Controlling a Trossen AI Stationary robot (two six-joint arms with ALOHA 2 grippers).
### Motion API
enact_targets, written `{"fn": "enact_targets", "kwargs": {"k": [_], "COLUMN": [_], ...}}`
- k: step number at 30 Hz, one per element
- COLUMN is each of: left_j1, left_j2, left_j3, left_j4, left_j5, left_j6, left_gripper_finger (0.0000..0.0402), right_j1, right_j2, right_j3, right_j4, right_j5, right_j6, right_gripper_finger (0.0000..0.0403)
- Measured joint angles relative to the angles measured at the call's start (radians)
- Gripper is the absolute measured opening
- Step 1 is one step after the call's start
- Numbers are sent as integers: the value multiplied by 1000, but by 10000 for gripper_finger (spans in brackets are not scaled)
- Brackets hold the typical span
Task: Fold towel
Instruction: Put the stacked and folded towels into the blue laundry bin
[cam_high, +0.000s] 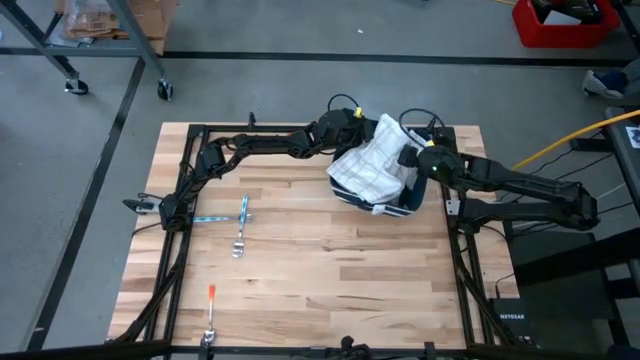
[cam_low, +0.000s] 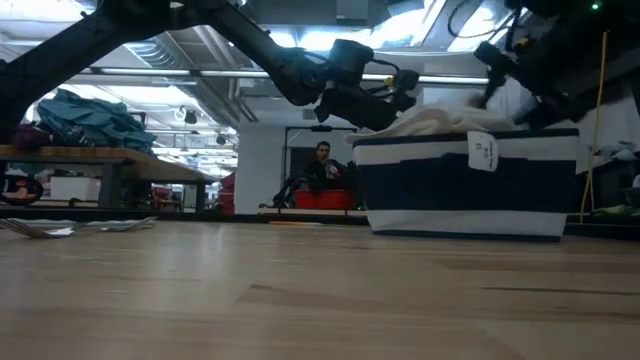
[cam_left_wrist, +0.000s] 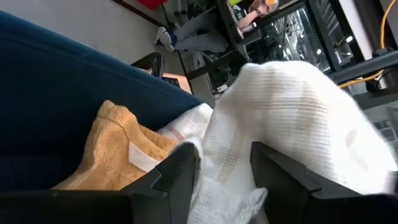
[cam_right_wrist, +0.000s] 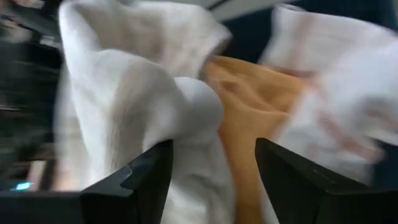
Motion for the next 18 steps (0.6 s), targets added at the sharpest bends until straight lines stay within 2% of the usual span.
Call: {"fn": "enact_targets", "kwargs": {"k": [4,7,10,15,18], "left_j1": [0,0,0,0,0], "left_j2": [0,0,0,0,0], "left_j3": [0,-1,-1,-1,-2], "left_j4": [-1,-1,-1,-1,-1], "left_j5": [-4,-3,-3,-3,-3], "left_j6": [25,24,26,23,28], "left_gripper_finger": [148,148,148,148,148], "right_j1": [0,0,0,0,0], "right_j2": [0,0,0,-8,-40], "right_j3": [0,0,0,0,0], "right_j4": [133,145,51,-233,-287], "right_j5": [-37,-86,-111,-112,-140], "right_j6": [-55,-74,-74,8,38], "right_gripper_finger": [232,232,232,232,232]}}
